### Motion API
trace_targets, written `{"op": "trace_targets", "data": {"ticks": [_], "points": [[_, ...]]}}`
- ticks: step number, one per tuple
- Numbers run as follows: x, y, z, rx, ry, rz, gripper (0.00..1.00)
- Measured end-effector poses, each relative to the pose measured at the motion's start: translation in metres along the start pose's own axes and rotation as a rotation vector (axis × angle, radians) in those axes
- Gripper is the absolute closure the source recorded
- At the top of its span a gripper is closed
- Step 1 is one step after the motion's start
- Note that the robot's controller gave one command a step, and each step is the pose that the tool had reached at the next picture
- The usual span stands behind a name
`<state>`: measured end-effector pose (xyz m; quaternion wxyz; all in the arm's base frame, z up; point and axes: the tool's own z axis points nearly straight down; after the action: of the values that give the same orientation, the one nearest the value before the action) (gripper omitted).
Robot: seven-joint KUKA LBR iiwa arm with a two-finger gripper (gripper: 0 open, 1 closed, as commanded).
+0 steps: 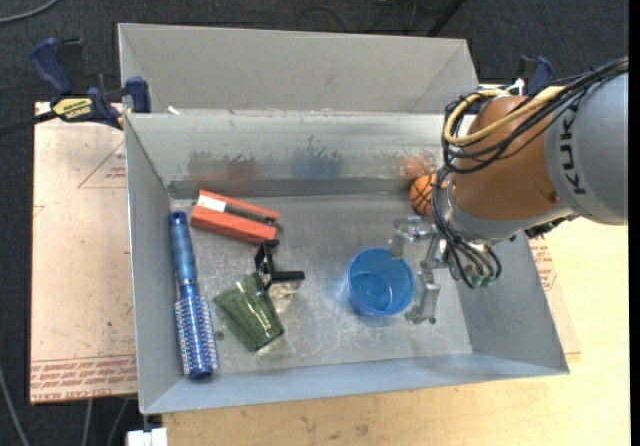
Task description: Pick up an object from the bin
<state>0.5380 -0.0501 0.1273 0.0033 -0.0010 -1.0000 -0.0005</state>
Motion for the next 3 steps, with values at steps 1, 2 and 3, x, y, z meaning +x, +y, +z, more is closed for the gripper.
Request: {"op": "trace_targets", "data": {"ticks": [1,2,3], "points": [[-0.001,0.0,-0.004,0.001,-0.007,-0.001,0.0],[0.003,0.026,0.023,0.0,-0.007,0.062,0.0],[0.012,0.019,0.057,-0.001,-0.007,0.182,1.0]]}}
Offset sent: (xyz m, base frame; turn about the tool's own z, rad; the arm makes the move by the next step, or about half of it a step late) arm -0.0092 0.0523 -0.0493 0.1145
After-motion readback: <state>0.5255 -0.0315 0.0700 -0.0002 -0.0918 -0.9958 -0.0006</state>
